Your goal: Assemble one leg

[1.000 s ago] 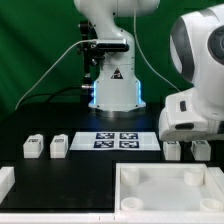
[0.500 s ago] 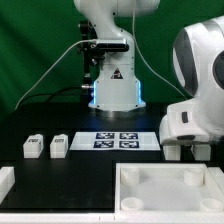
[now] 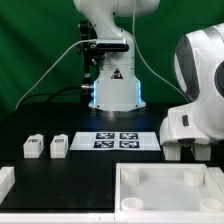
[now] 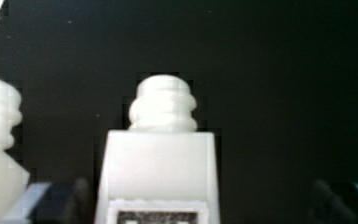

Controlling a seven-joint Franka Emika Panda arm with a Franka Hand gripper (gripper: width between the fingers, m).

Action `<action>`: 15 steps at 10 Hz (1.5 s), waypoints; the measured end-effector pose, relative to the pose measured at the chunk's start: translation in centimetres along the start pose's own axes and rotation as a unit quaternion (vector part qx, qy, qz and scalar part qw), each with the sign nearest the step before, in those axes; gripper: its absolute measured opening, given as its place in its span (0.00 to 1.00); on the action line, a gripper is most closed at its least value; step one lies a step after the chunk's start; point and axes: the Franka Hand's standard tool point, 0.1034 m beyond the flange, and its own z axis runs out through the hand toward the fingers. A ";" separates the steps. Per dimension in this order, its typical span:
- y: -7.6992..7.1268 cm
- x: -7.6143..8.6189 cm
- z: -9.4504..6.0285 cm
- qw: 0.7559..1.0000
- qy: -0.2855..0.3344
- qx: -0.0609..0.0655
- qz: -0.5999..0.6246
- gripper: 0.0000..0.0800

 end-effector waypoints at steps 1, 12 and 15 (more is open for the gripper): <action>0.0 0.0 0.0 1.000 0.000 0.000 0.000 0.60; 1.0 -0.3 -3.9 0.999 0.024 0.000 -0.035 0.36; 2.6 -3.3 -9.6 0.993 0.103 -0.002 -0.049 0.36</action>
Offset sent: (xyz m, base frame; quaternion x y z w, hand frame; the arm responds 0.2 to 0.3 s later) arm 0.0000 0.0000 0.0000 0.0000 0.0000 0.0000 1.0000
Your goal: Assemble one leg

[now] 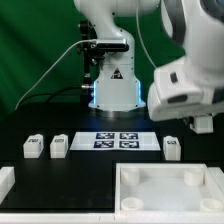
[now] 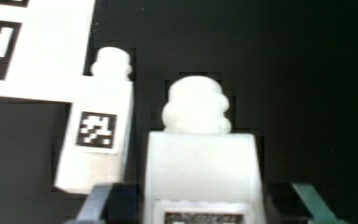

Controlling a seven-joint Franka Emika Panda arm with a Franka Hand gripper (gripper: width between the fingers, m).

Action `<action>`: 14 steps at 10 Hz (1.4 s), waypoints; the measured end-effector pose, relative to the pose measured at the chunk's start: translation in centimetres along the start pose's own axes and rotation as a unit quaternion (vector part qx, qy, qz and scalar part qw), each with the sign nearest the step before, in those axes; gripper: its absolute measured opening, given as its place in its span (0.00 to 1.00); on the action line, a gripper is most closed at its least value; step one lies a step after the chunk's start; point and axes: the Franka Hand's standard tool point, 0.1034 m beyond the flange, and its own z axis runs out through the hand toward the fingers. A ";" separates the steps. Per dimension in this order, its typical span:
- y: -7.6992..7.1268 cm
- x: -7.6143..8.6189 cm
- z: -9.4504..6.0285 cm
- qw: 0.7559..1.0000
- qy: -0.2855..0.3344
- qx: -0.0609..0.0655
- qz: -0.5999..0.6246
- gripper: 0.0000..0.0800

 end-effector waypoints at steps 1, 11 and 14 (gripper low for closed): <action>0.0 0.8 0.2 0.998 0.055 -0.002 0.000 0.36; 6.1 7.6 -12.0 0.842 0.531 -0.059 -0.069 0.36; 6.7 8.7 -9.7 0.831 0.549 -0.059 -0.061 0.36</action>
Offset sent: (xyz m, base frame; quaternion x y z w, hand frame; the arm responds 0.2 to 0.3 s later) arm 0.0943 -0.0751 0.0493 -0.0699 0.2798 -0.1263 0.9492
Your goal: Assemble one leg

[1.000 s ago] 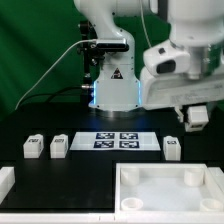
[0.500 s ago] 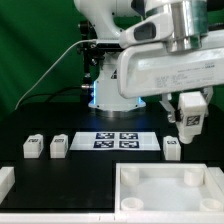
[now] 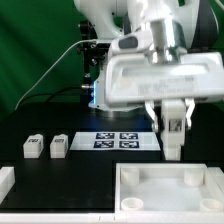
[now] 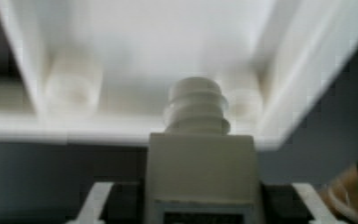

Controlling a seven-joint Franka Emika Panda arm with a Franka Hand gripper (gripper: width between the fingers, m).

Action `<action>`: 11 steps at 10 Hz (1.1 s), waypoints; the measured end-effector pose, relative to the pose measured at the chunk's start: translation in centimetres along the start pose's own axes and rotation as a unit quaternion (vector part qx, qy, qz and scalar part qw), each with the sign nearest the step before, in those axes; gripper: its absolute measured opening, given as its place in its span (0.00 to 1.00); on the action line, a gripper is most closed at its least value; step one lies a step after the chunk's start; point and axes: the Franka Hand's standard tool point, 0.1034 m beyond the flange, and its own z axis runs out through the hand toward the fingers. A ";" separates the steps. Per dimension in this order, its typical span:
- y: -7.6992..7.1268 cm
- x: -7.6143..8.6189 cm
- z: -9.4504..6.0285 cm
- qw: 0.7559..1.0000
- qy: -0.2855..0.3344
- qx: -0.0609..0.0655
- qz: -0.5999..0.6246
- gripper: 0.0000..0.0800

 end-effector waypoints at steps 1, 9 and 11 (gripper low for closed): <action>-1.2 2.9 0.6 1.000 0.020 0.003 0.000 0.36; -1.1 6.7 6.1 0.999 0.032 0.003 0.006 0.36; -1.7 6.1 6.7 1.000 0.027 0.006 0.004 0.36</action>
Offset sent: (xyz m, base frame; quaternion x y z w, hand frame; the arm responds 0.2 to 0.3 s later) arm 0.0504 -0.0006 -0.0076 -0.0224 0.0132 -0.0050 0.9996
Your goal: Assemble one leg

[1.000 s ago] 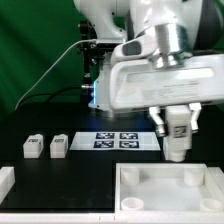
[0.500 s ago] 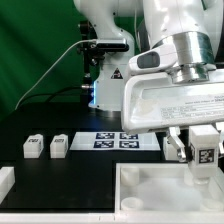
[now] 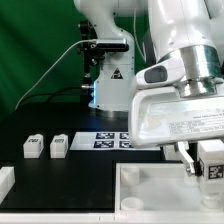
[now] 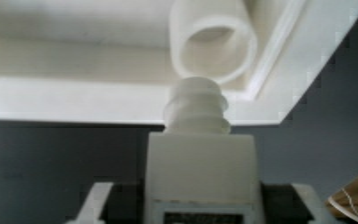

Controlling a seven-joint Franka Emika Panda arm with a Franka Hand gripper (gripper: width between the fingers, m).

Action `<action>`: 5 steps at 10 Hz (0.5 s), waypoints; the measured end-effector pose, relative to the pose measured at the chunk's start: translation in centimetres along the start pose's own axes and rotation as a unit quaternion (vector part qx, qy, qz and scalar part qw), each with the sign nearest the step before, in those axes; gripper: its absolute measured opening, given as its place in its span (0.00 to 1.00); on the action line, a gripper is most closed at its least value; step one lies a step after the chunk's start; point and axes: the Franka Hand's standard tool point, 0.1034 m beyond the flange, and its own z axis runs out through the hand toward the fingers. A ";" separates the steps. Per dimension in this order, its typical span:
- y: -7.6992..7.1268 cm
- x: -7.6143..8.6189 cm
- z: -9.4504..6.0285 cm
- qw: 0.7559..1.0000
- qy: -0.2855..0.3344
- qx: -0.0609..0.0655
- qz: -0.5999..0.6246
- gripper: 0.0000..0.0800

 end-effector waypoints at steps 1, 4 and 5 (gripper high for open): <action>-0.1 -0.4 0.2 1.000 -0.002 0.000 -0.001 0.36; -1.0 -1.1 0.5 1.000 -0.005 0.004 -0.006 0.36; -1.1 -1.4 0.4 1.000 -0.004 0.004 -0.008 0.36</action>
Offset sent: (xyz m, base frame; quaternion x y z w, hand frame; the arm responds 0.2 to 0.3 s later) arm -0.0088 0.0109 -0.0076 -0.0063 -0.0006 0.0124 0.9999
